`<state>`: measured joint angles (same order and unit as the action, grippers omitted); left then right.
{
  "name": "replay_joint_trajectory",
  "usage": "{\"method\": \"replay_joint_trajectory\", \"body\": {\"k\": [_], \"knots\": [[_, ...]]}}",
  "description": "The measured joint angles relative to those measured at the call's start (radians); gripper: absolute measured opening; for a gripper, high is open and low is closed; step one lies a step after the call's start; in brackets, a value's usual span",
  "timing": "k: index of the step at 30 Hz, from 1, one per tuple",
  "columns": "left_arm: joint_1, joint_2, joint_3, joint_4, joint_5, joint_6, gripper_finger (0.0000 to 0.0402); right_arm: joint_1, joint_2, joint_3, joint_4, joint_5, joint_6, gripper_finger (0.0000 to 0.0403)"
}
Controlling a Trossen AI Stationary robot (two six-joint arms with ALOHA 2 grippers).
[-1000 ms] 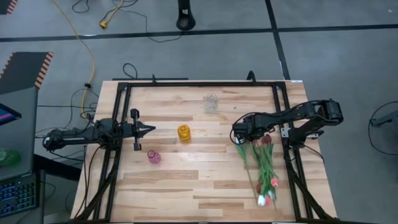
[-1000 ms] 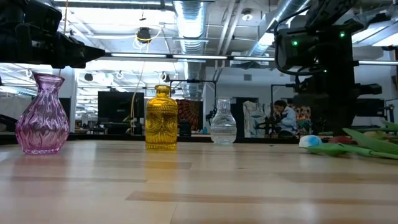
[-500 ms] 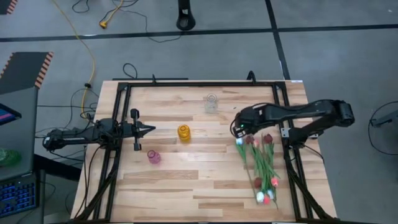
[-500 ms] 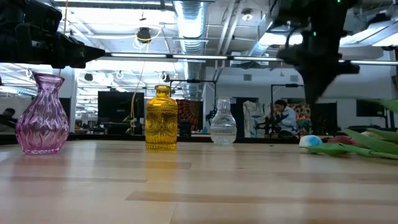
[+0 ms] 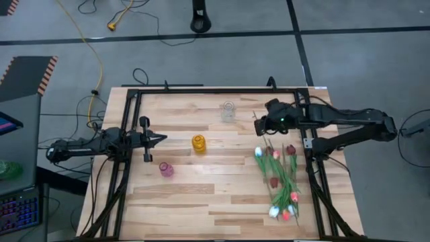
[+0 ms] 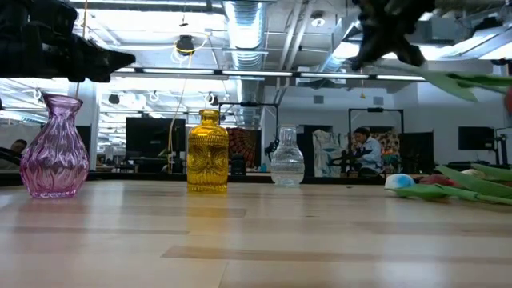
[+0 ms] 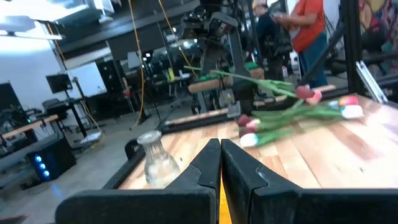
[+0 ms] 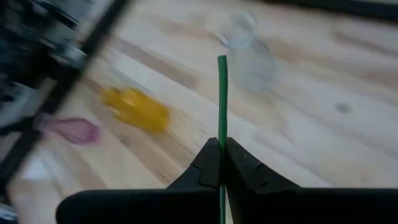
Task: Sort flowers into vase by color
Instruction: Put the red flower into the transparent vase
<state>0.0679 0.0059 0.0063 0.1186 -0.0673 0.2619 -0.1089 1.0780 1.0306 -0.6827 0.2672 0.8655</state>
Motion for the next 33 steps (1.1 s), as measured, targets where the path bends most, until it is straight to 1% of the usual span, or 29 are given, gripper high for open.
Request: {"method": "replay_joint_trajectory", "body": {"k": [5, 9, 11, 13, 15, 17, 20, 25, 28, 33], "knots": [[0.000, 0.000, 0.000, 0.073, 0.000, -0.042, 0.0013, -0.021, -0.004, 0.000, 0.192, 0.000, -0.111, 0.0030], [0.000, 0.000, 0.000, 0.130, -0.006, -0.026, 0.0041, -0.045, 0.007, 0.000, 0.326, -0.002, -0.168, 0.0034], [0.000, 0.000, 0.000, 0.171, -0.018, -0.004, 0.0057, -0.059, 0.015, 0.000, 0.358, -0.003, -0.182, 0.0034], [0.000, 0.000, 0.000, 0.213, -0.028, 0.028, 0.0071, -0.075, 0.021, 0.001, 0.390, -0.004, -0.181, 0.0033], [0.000, 0.004, 0.001, 0.251, -0.032, 0.066, 0.0082, -0.092, 0.029, 0.000, 0.383, -0.005, -0.148, 0.0032], [0.000, 0.009, 0.006, 0.245, -0.032, 0.104, 0.0089, -0.110, 0.036, 0.001, 0.382, -0.016, -0.104, 0.0033], [0.000, 0.048, 0.029, 0.242, -0.043, 0.156, 0.0094, -0.142, 0.055, 0.000, 0.383, -0.076, -0.027, 0.0033], [0.000, 0.174, 0.073, 0.259, -0.053, 0.223, 0.0095, -0.184, 0.089, 0.000, 0.384, -0.181, 0.100, 0.0033], [0.000, 0.288, 0.122, 0.286, -0.051, 0.256, 0.0095, -0.205, 0.115, 0.000, 0.386, -0.240, 0.170, 0.0034], [0.000, 0.524, 0.234, 0.298, -0.047, 0.333, 0.0095, -0.230, 0.166, 0.000, 0.393, -0.331, 0.249, 0.0034]]}}
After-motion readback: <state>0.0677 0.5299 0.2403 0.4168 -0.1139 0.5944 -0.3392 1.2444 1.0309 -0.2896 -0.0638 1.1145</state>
